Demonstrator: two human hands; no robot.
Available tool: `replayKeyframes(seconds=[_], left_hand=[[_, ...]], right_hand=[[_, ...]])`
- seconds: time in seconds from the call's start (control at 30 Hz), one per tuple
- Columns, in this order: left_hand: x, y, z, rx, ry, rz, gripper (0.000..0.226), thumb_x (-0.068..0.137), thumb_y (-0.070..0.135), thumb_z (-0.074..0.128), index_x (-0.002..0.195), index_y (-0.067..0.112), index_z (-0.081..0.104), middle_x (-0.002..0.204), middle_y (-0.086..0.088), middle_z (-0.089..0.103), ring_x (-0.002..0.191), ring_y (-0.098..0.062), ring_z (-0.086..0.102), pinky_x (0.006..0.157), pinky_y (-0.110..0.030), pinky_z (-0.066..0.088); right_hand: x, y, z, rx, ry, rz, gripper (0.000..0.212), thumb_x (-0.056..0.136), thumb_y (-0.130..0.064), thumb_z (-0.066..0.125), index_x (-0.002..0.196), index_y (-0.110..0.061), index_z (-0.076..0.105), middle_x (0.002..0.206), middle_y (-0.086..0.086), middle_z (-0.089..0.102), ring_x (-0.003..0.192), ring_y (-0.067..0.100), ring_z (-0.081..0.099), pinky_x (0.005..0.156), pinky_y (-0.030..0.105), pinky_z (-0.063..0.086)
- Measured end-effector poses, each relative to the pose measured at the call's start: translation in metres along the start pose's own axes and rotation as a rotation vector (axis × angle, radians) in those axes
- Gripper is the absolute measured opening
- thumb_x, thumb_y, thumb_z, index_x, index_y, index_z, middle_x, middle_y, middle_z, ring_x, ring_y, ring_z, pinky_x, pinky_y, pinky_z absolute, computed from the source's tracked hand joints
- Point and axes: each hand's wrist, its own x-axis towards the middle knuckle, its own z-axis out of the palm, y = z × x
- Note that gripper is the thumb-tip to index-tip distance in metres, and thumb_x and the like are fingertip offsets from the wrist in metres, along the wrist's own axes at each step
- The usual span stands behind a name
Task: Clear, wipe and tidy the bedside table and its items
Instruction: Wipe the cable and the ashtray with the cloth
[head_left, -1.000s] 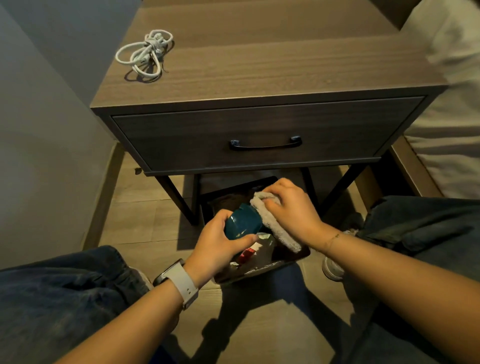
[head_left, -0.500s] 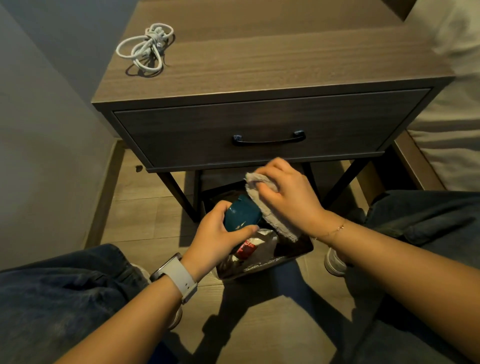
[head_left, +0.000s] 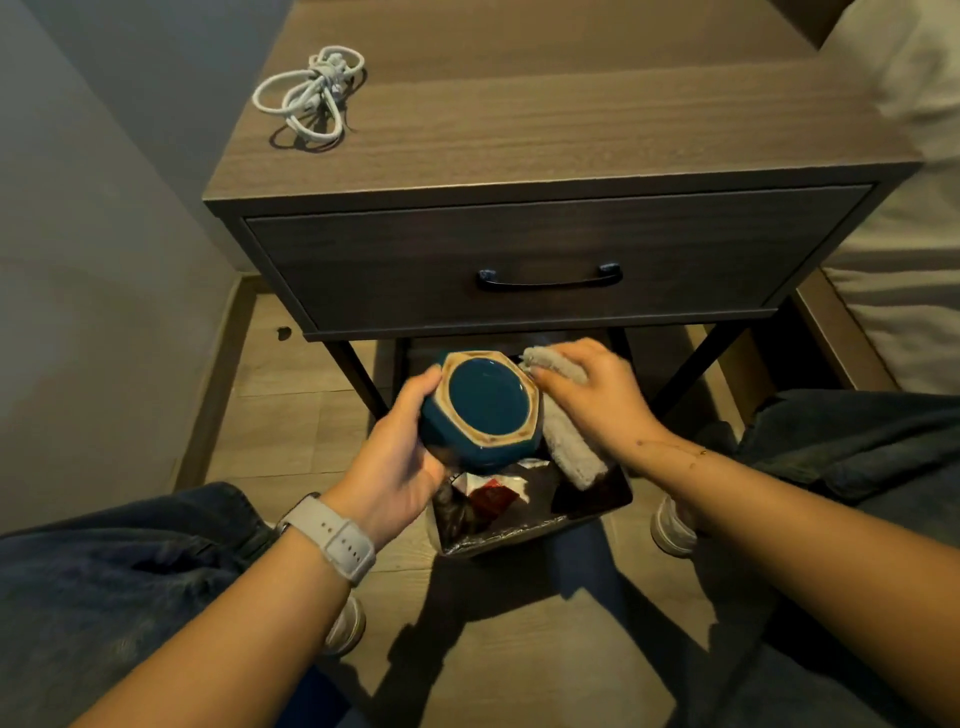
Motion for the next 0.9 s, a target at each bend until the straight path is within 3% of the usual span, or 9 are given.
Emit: replayKeyframes(seconds=[0.17,0.37,0.43,0.53,0.67,0.8,0.9], left_hand=[[0.002,-0.007,0.003,-0.201,0.004,-0.253,0.046,0.086,0.045,0.063,0.113,0.008,0.065,0.109,-0.022,0.070,0.105,-0.039,0.063,0.088,-0.054,0.049],[0.006,-0.015,0.008,-0.345,0.138,-0.289,0.041,0.084,0.034,0.068,0.113,0.006,0.061,0.105,-0.025,0.068,0.097,-0.041,0.064,0.069,-0.052,0.052],[0.010,-0.015,0.008,-0.385,0.156,-0.284,0.042,0.085,0.034,0.067,0.113,0.005,0.058,0.106,-0.026,0.066,0.095,-0.042,0.063,0.070,-0.053,0.050],[0.015,-0.019,0.007,-0.423,0.225,-0.287,0.041,0.085,0.031,0.068,0.112,0.004,0.053,0.104,-0.028,0.062,0.092,-0.043,0.060,0.078,-0.054,0.048],[0.018,-0.025,0.006,-0.458,0.238,-0.346,0.050,0.084,0.031,0.068,0.122,0.003,0.051,0.109,-0.029,0.062,0.096,-0.044,0.061,0.074,-0.054,0.049],[0.018,-0.028,0.009,-0.509,0.266,-0.365,0.055,0.083,0.032,0.070,0.127,0.005,0.049,0.116,-0.027,0.061,0.102,-0.043,0.060,0.076,-0.054,0.049],[0.017,-0.026,0.011,-0.574,0.281,-0.389,0.059,0.082,0.032,0.070,0.128,0.002,0.047,0.114,-0.027,0.060,0.097,-0.042,0.060,0.073,-0.055,0.048]], right_hand=[[-0.001,-0.032,-0.011,0.417,0.082,0.110,0.027,0.085,-0.030,0.070,0.111,-0.023,0.068,0.107,-0.004,0.068,0.098,0.009,0.065,0.088,0.031,0.053],[-0.009,-0.045,-0.005,0.547,-0.131,0.241,0.023,0.082,-0.023,0.073,0.104,-0.024,0.066,0.101,0.000,0.070,0.092,0.015,0.069,0.080,0.035,0.055],[-0.019,-0.044,0.005,0.485,-0.092,0.181,0.019,0.083,-0.020,0.071,0.101,-0.025,0.065,0.106,0.003,0.065,0.095,0.016,0.066,0.080,0.033,0.054],[-0.031,-0.046,0.010,0.319,-0.081,0.015,0.015,0.083,-0.014,0.070,0.094,-0.022,0.063,0.103,-0.003,0.055,0.093,0.008,0.058,0.077,0.017,0.045],[-0.027,-0.039,-0.014,0.237,-0.309,-0.170,0.022,0.079,-0.006,0.072,0.088,-0.024,0.064,0.096,-0.006,0.055,0.090,0.005,0.057,0.080,0.019,0.046],[-0.028,-0.034,-0.005,0.234,-0.049,-0.197,0.020,0.078,-0.008,0.068,0.089,-0.025,0.063,0.095,-0.006,0.053,0.090,0.003,0.055,0.080,0.020,0.043],[-0.044,-0.031,0.009,0.155,-0.136,-0.386,0.023,0.078,0.001,0.065,0.096,-0.013,0.065,0.101,0.001,0.049,0.094,0.008,0.053,0.081,0.020,0.044]])
